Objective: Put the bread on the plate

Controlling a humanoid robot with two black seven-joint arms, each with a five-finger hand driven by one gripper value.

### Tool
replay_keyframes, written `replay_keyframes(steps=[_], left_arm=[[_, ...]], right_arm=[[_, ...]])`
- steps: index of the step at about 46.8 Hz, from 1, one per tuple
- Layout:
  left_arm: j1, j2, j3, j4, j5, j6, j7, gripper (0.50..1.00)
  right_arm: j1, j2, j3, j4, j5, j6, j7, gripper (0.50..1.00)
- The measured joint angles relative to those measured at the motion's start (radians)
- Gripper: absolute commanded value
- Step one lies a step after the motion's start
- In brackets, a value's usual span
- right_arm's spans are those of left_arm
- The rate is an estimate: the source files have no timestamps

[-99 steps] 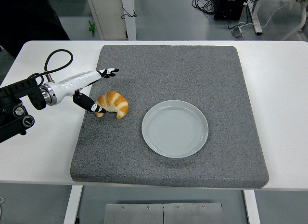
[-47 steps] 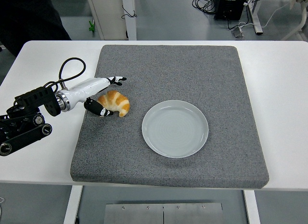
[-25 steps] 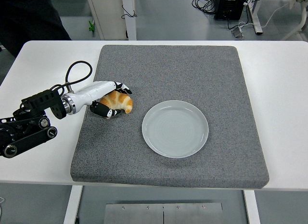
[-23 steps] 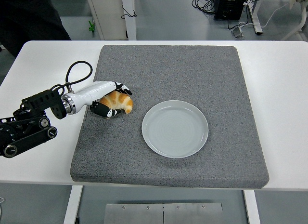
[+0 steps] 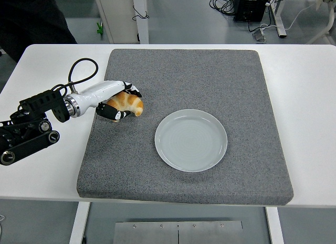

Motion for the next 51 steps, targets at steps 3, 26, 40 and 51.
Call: replay_keyframes(steps=[3,26,40,51], left_arm=[[-0.01,0.016,-0.014,-0.005,-0.002,-0.005,-0.001,0.611],[-0.094,0.1,-0.238,-0.011,0.015,-0.206,-0.005,0.616],[-0.125,0.094,-0.346,-0.009,0.028,-0.285,-0.01,0.624],[-0.162,0.097,-0.349,-0.008,0.03,-0.289,-0.028,0.624]], right_arm=[[0.0,0.0,0.0,0.0,0.0,0.0,0.0,1.0],[0.0,0.0,0.0,0.0,0.0,0.0,0.0,1.0],[0.0,0.0,0.0,0.0,0.0,0.0,0.0,1.0],[0.0,0.0,0.0,0.0,0.0,0.0,0.0,1.0]])
